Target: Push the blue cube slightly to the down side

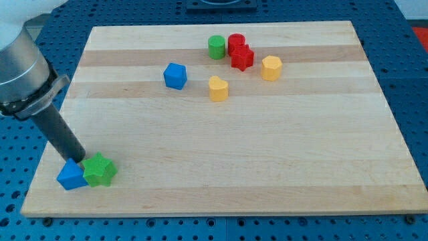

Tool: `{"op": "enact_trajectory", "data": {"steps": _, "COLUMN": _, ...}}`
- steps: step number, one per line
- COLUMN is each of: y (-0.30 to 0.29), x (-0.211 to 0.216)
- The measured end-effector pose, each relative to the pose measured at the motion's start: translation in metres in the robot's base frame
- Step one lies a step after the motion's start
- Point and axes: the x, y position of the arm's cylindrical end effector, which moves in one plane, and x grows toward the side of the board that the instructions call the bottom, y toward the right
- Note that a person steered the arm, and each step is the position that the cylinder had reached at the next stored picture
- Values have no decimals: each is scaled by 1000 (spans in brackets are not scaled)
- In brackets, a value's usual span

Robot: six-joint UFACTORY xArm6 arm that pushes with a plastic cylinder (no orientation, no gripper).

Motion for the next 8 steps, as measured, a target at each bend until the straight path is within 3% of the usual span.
{"op": "enact_trajectory", "data": {"steps": 2, "y": 39, "x": -64}}
{"op": "enact_trajectory", "data": {"steps": 5, "y": 209, "x": -156}}
{"op": "enact_trajectory", "data": {"steps": 6, "y": 214, "x": -201}}
{"op": "enact_trajectory", "data": {"steps": 7, "y": 177, "x": -223}}
{"op": "enact_trajectory", "data": {"steps": 8, "y": 110, "x": -204}}
